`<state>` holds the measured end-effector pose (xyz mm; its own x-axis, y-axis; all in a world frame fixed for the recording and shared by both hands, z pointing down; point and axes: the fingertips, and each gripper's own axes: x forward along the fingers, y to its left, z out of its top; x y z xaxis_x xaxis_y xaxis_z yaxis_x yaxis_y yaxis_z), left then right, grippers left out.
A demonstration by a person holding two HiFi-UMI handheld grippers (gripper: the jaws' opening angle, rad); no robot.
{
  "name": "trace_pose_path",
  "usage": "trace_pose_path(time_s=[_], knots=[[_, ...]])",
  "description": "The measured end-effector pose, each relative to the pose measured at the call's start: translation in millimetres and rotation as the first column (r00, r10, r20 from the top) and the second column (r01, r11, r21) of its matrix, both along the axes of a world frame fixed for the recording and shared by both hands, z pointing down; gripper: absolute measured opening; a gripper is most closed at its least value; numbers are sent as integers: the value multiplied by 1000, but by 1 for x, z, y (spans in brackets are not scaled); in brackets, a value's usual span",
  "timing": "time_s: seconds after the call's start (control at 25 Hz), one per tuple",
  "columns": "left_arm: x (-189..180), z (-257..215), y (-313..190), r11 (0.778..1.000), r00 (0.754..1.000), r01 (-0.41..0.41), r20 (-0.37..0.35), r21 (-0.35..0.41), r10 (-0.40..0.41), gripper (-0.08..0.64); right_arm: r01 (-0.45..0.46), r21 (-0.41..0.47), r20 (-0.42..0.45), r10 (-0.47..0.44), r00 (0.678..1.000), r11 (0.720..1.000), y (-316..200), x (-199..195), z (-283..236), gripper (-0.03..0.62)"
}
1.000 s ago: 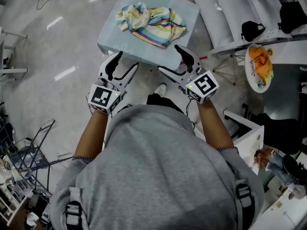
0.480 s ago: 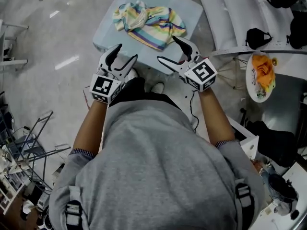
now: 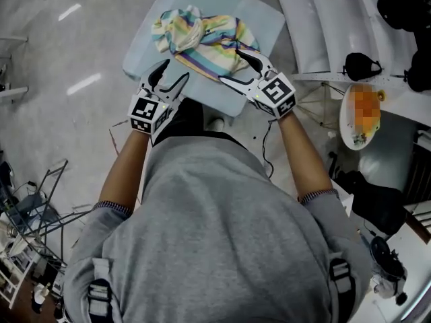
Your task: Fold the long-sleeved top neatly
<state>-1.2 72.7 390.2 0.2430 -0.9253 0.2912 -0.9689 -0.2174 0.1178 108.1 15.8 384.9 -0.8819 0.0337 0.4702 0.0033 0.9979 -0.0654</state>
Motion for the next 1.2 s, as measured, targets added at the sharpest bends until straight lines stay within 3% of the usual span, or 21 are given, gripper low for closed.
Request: trace_pose_path(time_s=[0.52,1.08,1.2], knots=[[-56,116,-60,977,998,-35,40,-210,44,282,134,7,-177,-131,975,991,-77,-78,81,340],[-74,208,-88,930,989,-130,21,-345,147,275,272,21,-379,-244,893,962,-149,-128,170,307],[-75,223,-88,917,985,-153,18,-367,172,275,317,17,-421,-281,862,948,-153,-137,190,304]])
